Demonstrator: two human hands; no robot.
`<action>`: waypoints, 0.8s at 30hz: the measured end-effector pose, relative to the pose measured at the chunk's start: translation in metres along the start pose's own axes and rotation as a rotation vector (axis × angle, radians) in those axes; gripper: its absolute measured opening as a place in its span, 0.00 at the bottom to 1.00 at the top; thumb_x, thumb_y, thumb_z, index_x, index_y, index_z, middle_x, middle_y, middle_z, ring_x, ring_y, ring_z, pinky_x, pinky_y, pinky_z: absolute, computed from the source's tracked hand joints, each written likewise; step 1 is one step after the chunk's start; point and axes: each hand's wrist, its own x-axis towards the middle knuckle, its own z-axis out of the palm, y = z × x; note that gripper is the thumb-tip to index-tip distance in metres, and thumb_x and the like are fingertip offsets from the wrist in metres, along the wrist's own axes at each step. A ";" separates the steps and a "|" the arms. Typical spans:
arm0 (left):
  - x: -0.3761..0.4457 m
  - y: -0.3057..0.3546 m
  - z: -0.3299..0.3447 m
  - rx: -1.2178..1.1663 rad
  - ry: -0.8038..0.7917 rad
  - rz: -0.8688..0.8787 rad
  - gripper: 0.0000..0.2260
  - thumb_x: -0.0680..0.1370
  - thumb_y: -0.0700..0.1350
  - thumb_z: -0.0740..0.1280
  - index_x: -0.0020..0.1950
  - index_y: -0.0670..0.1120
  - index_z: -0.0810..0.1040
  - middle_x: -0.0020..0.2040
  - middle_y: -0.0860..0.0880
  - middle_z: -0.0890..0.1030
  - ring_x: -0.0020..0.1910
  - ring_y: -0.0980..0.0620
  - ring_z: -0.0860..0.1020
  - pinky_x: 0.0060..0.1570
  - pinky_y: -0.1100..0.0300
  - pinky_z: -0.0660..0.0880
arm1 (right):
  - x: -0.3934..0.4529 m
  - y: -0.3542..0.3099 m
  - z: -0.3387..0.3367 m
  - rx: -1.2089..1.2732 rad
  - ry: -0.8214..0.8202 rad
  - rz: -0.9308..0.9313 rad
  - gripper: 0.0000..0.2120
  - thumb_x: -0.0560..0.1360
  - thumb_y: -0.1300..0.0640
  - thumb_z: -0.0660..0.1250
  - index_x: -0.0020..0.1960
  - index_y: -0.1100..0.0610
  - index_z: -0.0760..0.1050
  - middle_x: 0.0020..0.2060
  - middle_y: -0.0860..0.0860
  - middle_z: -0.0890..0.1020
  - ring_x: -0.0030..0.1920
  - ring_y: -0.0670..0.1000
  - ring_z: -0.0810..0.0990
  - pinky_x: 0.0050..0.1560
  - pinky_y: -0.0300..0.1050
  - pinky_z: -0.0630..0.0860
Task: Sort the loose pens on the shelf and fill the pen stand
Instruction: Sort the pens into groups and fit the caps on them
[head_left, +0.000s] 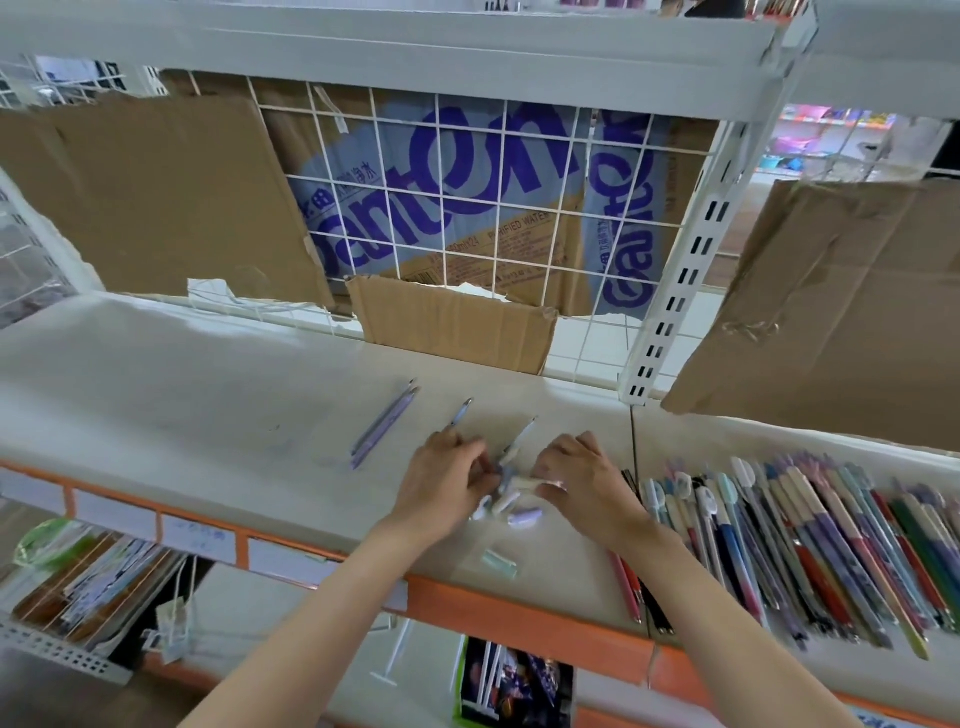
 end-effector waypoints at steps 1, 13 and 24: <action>0.000 0.000 0.001 0.024 -0.019 0.001 0.07 0.75 0.49 0.67 0.48 0.46 0.78 0.49 0.47 0.73 0.51 0.46 0.74 0.51 0.56 0.70 | -0.001 0.000 -0.002 0.023 0.013 0.008 0.08 0.75 0.56 0.67 0.53 0.57 0.77 0.44 0.44 0.76 0.55 0.50 0.68 0.58 0.47 0.67; -0.014 -0.011 -0.011 -0.376 0.013 0.038 0.05 0.79 0.41 0.62 0.44 0.45 0.69 0.36 0.53 0.77 0.35 0.58 0.74 0.35 0.71 0.66 | -0.003 -0.012 -0.034 1.048 0.194 0.394 0.03 0.74 0.65 0.68 0.45 0.60 0.80 0.26 0.41 0.74 0.27 0.39 0.68 0.30 0.30 0.64; -0.022 -0.024 -0.017 -0.453 0.010 0.108 0.04 0.78 0.41 0.63 0.44 0.48 0.71 0.35 0.57 0.77 0.35 0.60 0.73 0.37 0.70 0.67 | -0.001 -0.016 -0.037 0.925 0.156 0.252 0.04 0.72 0.65 0.70 0.43 0.57 0.80 0.33 0.42 0.79 0.34 0.36 0.74 0.39 0.29 0.68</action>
